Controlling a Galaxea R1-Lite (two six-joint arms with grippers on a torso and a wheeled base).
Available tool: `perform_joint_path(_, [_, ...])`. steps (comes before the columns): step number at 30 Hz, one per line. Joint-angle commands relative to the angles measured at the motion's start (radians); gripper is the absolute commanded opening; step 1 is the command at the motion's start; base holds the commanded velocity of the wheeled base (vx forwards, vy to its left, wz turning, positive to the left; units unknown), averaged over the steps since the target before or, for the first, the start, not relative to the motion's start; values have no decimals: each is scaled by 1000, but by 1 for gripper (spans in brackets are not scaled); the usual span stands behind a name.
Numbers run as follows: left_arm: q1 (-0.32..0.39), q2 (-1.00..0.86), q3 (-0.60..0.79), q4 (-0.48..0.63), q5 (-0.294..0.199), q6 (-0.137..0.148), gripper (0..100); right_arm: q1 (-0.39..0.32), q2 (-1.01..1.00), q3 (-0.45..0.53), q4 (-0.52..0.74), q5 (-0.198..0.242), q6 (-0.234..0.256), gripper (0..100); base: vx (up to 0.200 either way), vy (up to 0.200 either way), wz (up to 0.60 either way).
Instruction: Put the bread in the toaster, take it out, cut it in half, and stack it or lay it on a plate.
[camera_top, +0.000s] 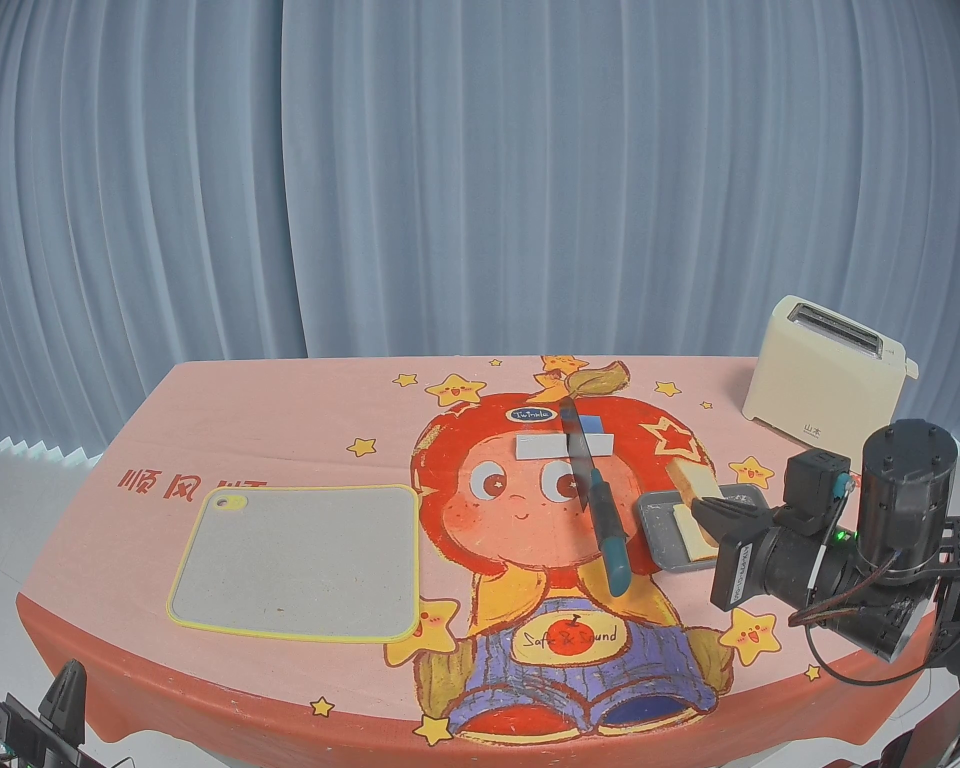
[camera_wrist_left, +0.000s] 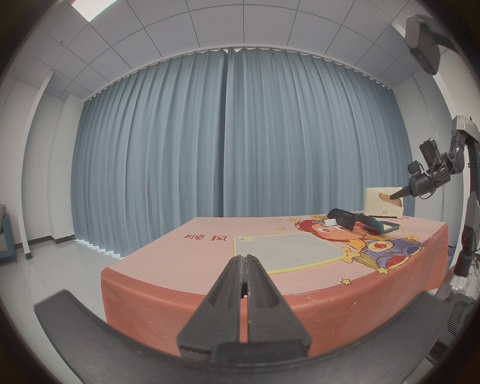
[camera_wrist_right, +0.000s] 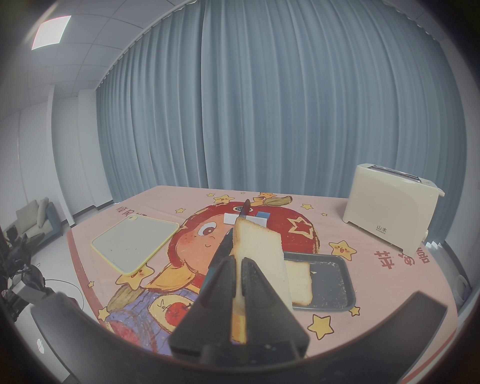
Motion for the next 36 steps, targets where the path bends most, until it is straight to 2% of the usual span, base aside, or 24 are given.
perform_joint_path(1, [0,-16,18,0,0,0,0,-21,-7,-2,0,1,-1,0,0,0,0])
perform_joint_path(11, [0,-16,18,0,0,0,0,-161,-5,-15,0,16,-17,0,0,0,0])
perform_joint_path(29, [0,-16,18,0,0,0,0,-199,59,-12,-3,33,-21,0,0,0,0])
perform_joint_path(36, [0,-16,18,0,0,0,0,-221,87,-38,-4,35,-24,0,0,0,0])
